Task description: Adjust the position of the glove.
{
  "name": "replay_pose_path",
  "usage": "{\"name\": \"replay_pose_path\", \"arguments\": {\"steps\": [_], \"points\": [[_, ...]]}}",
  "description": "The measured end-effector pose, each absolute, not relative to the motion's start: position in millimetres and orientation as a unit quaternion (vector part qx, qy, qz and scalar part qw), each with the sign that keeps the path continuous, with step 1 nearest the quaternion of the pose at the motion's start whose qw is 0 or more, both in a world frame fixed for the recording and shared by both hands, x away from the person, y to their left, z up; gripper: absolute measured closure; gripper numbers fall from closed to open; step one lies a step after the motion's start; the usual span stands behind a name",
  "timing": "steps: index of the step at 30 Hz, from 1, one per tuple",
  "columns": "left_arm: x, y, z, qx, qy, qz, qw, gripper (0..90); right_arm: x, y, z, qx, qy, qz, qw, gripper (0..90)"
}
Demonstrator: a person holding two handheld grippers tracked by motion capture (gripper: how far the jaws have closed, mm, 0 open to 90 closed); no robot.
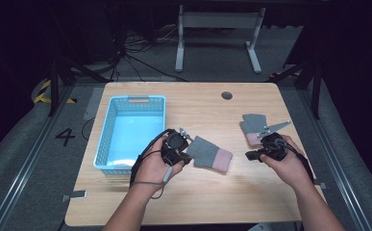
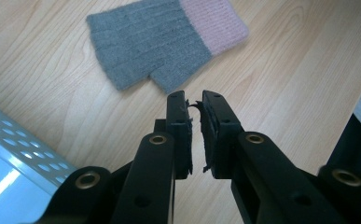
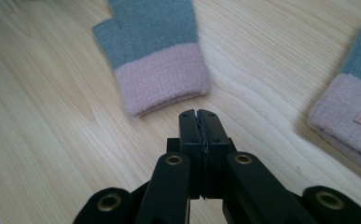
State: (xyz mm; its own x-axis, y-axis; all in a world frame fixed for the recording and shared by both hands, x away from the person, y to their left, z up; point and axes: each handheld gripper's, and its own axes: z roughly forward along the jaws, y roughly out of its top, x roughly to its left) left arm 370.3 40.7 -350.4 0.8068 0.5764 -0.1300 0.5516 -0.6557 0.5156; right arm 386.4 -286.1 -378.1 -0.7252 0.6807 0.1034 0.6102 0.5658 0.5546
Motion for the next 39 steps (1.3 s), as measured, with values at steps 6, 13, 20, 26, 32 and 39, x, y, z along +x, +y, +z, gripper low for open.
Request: {"name": "replay_pose_path", "arguments": {"steps": [6,13,20,26,32,39], "points": [[370.1,41.5,-349.8,0.910,0.311,0.020,0.275,77.5,383.4,-274.9,-376.7,0.353,0.884,0.301,0.052,90.0],[369.8,40.9,-349.8,0.910,0.311,0.018,0.274,74.1,383.1,-251.1,-383.8,0.332,0.891,0.309,0.030,90.0],[370.0,40.9,-350.2,0.910,0.311,0.017,0.275,72.2,383.3,-226.1,-398.8,0.316,0.900,0.298,0.024,90.0],[370.6,40.9,-351.5,0.910,0.311,0.015,0.272,71.0,387.6,-211.9,-412.9,0.310,0.904,0.292,0.025,90.0],[371.1,40.8,-352.5,0.911,0.311,0.015,0.271,69.9,391.4,-207.1,-421.1,0.314,0.905,0.285,0.030,90.0],[371.0,39.8,-354.0,0.911,0.312,0.015,0.268,68.9,394.1,-208.4,-425.6,0.318,0.906,0.279,0.034,90.0]]}}
